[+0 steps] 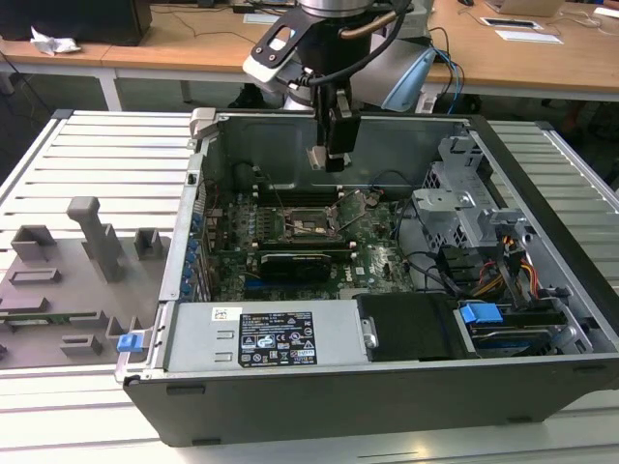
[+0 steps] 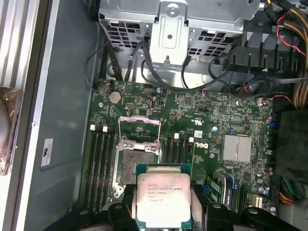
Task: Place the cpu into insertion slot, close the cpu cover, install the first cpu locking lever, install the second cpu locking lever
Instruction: 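Place the cpu into insertion slot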
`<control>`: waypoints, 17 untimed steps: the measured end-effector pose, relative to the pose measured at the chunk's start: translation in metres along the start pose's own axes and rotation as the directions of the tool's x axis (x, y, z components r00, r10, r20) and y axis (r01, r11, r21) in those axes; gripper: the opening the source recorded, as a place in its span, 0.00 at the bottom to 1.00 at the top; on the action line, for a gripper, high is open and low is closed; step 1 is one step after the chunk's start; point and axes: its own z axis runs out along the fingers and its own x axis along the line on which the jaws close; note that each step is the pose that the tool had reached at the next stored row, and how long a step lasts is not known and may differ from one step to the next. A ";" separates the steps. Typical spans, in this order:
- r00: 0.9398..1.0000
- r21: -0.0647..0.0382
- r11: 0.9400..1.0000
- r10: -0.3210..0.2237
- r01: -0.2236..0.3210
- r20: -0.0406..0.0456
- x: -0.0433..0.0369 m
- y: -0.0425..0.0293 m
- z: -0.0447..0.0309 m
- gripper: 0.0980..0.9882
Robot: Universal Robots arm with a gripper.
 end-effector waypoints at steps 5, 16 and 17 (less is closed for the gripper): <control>1.000 0.000 1.000 0.016 -0.016 0.001 0.0000 -0.0001 0.0010 0.49; 0.998 0.010 0.998 0.064 -0.064 0.005 -0.0001 -0.0004 0.0048 0.49; 0.998 0.011 0.998 0.066 -0.066 0.005 -0.0001 -0.0005 0.0051 0.49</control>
